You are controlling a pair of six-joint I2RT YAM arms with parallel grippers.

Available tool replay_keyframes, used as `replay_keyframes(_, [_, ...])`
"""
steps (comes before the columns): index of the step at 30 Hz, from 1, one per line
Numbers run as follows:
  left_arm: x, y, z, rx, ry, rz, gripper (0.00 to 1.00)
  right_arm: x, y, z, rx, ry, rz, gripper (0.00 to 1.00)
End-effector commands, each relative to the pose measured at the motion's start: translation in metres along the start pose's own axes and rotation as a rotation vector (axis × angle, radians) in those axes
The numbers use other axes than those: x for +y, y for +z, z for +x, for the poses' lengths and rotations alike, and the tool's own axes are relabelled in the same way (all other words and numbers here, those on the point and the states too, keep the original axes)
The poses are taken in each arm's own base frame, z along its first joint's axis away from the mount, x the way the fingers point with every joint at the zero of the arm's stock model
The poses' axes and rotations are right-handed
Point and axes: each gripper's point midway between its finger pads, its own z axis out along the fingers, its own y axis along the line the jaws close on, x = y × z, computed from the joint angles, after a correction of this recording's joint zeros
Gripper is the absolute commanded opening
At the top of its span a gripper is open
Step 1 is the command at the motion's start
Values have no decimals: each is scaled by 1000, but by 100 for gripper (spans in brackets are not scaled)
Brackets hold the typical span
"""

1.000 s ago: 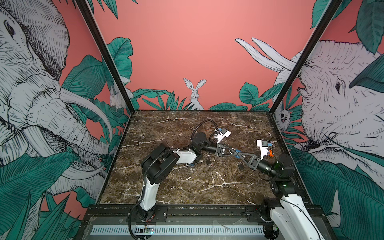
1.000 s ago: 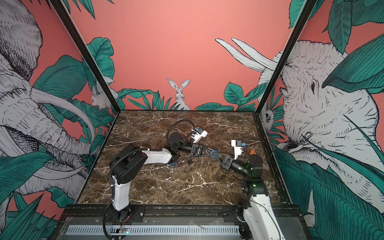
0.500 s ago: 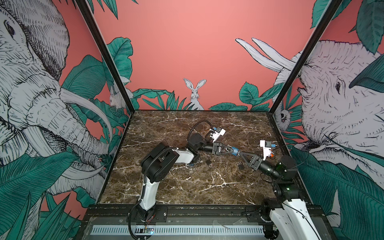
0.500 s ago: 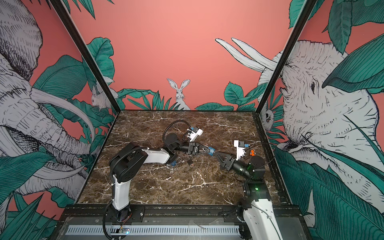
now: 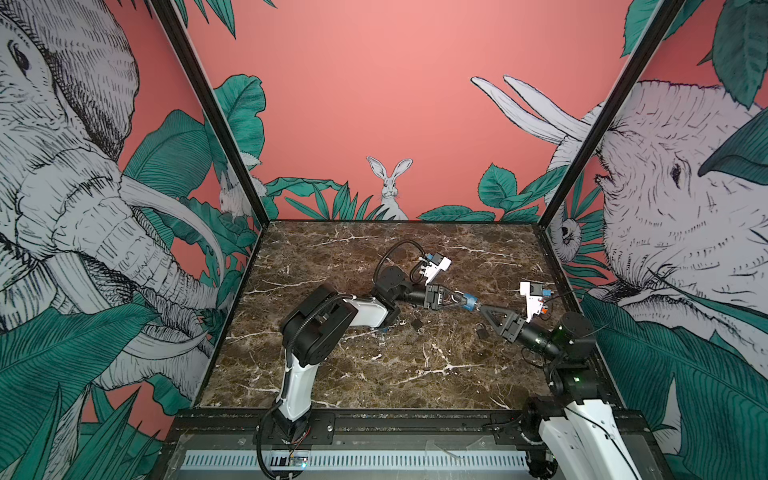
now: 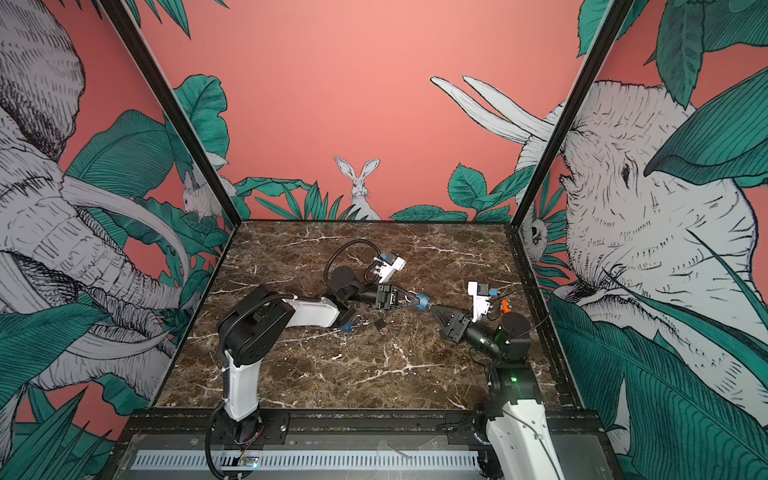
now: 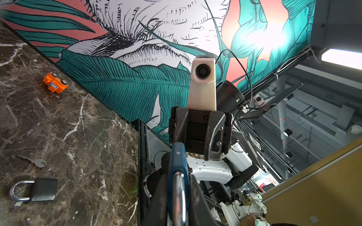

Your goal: Lock with the key

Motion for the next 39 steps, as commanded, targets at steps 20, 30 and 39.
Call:
replay_keyframes(20, [-43, 8, -16, -6, 109, 81, 0, 13, 5, -11, -10, -17, -79, 17])
replay_keyframes(30, [-41, 11, -18, -2, 102, 86, 0, 8, 6, -5, 3, -12, -75, 15])
replay_keyframes(39, [-35, 12, -16, 0, 90, 82, 0, 5, 8, -7, 2, -16, -73, 11])
